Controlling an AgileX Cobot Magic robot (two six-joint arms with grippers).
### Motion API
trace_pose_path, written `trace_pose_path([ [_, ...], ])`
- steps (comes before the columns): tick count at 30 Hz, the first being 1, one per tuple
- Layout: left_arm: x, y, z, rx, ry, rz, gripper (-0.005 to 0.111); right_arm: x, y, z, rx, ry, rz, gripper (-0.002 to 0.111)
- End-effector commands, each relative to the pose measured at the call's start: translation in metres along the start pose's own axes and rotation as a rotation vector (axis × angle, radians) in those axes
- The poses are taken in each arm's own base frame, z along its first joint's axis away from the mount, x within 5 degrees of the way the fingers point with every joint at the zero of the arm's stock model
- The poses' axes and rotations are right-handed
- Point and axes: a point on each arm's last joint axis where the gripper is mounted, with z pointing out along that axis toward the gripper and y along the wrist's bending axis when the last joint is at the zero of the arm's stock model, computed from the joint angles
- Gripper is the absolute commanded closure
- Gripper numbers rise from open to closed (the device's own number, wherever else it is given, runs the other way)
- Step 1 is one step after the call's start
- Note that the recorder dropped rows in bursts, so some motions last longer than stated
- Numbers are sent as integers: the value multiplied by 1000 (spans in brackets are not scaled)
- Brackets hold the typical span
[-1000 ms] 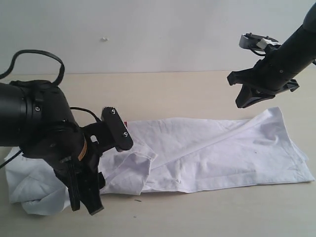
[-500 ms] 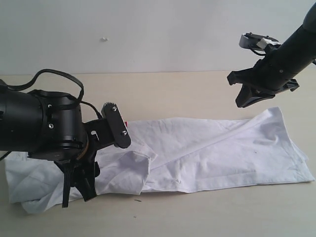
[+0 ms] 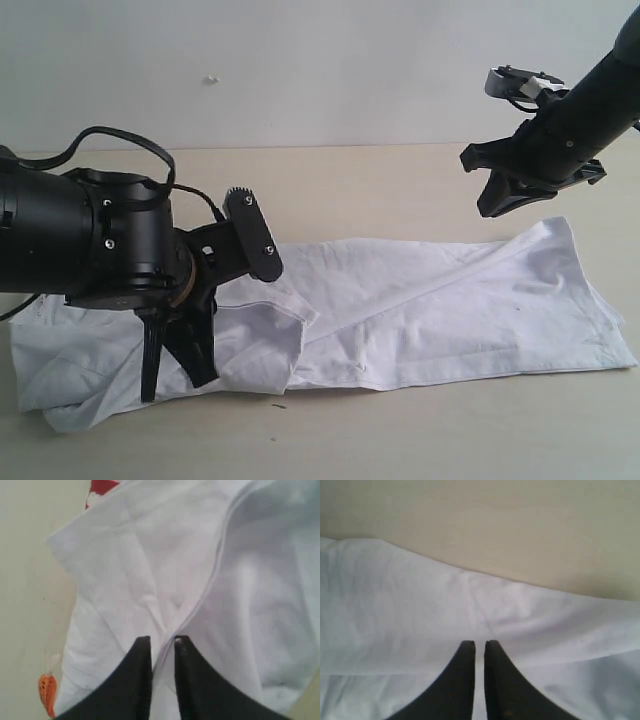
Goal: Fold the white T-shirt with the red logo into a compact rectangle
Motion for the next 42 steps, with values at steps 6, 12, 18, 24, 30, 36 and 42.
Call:
trace_pose_path([
  [6,1,-13,6,100,31,95,107,-1,2,-4,8,-14,-20,100],
  [12,0,-10,6,67,21,162,107,-1,2,-4,9,-16,-20,100],
  [18,-2,-2,6,-10,4,227,107,-1,1,-4,11,-17,-21,100],
  [24,-20,24,-2,-77,-54,192,107,-1,1,-4,11,-17,-37,100],
  [30,-37,40,-11,-118,-109,257,107,-1,1,-4,11,-17,-38,100],
  [36,-37,35,2,-100,-84,306,107,-1,1,-4,15,-17,-43,100],
  [42,-37,35,10,-108,-84,280,86,-1,1,-4,15,-17,-43,100],
])
